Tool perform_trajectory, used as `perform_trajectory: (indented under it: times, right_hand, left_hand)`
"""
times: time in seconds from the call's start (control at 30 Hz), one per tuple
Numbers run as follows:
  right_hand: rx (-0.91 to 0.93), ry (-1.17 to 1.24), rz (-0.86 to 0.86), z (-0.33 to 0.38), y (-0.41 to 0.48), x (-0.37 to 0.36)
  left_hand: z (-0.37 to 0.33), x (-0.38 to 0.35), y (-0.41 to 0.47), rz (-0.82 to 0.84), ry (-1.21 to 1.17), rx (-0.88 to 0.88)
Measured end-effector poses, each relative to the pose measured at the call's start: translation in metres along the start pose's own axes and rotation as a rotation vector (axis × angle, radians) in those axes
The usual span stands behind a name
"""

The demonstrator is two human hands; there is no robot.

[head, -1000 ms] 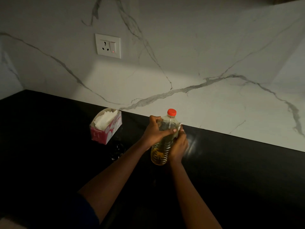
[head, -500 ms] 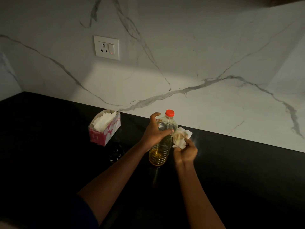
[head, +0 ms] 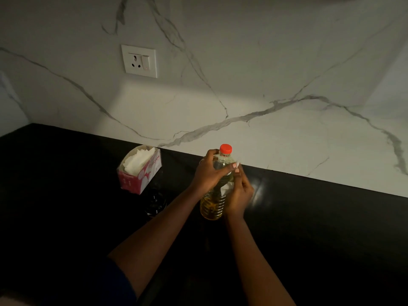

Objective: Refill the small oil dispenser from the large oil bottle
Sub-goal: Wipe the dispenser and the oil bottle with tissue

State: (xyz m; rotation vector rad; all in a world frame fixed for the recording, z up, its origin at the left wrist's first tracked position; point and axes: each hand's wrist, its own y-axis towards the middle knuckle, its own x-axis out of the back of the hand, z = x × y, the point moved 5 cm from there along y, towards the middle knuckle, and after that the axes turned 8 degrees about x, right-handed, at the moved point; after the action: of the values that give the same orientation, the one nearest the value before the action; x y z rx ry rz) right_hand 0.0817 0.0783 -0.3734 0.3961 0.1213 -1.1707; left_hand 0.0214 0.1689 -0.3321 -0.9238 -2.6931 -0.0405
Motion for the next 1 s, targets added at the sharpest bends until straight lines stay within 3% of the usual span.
perform_trajectory:
  times: [0.33, 0.53, 0.67, 0.83, 1.0]
  right_hand:
    - [-0.078, -0.040, -0.167, -0.025, -0.032, 0.015]
    - [0.038, -0.036, -0.232, -0.006, -0.034, 0.009]
    - [-0.009, -0.062, -0.175, -0.010, -0.023, 0.005]
    - [-0.134, -0.271, -0.039, -0.037, -0.030, 0.011]
    - [-0.151, -0.203, -0.101, -0.031, -0.037, 0.010]
  left_hand:
    - [0.002, -0.002, -0.001, -0.017, -0.031, 0.020]
    - [0.001, -0.002, -0.005, -0.008, -0.023, 0.027]
    - [0.001, -0.001, -0.005, -0.011, -0.025, 0.038]
    - [0.002, -0.001, -0.003, -0.007, -0.035, 0.046]
    - [0.003, -0.002, -0.002, -0.019, -0.014, 0.055]
